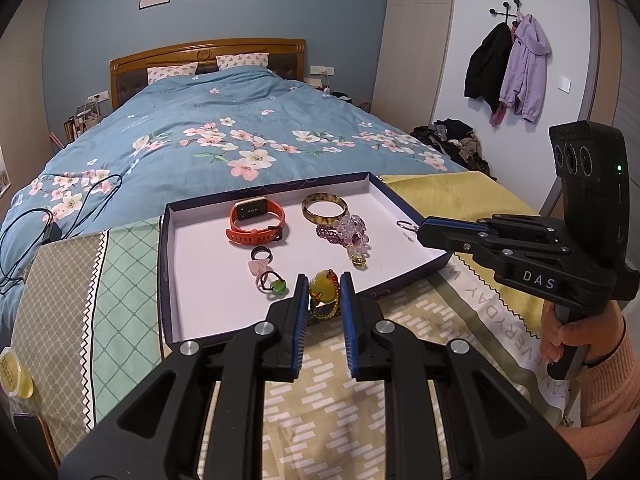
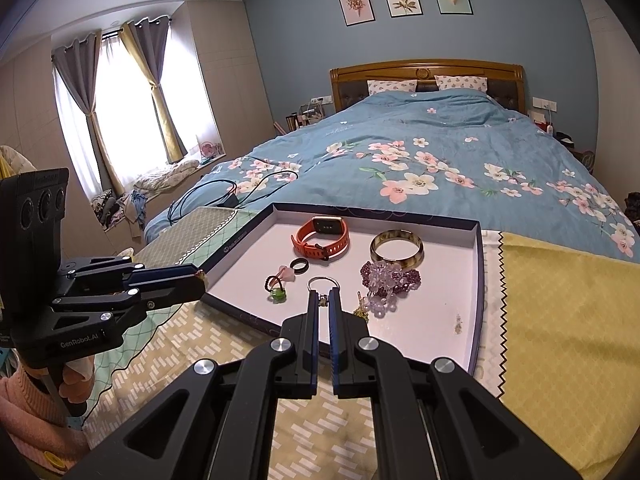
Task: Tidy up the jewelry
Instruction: 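Lower both tools into the box and open them to release the items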
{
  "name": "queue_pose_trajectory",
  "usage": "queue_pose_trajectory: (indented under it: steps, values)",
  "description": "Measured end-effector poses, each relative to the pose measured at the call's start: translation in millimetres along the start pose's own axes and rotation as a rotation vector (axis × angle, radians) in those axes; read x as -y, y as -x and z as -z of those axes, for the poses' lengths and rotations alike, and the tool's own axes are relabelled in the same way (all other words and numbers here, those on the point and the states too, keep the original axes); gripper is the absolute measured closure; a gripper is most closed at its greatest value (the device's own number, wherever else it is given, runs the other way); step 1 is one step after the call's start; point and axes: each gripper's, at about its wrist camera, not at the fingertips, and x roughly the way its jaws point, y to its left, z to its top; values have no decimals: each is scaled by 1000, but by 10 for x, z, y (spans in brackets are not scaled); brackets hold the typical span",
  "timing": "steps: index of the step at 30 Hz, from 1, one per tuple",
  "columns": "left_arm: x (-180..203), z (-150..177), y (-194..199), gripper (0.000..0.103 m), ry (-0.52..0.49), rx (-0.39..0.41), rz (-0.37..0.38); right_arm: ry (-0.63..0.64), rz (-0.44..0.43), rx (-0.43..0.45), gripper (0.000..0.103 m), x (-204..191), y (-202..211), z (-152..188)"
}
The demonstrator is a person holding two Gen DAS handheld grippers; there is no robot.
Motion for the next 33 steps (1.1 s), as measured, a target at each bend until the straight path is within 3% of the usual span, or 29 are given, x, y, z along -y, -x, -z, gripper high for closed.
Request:
queue_pose_trajectory:
  steps: [16, 33]
  values:
    - [-37, -94, -81, 87, -2, 7, -12, -3, -2, -1, 100, 27, -44, -35]
    - [-168, -182, -371, 87, 3, -31, -53, -14, 14, -61, 100, 162, -438, -171]
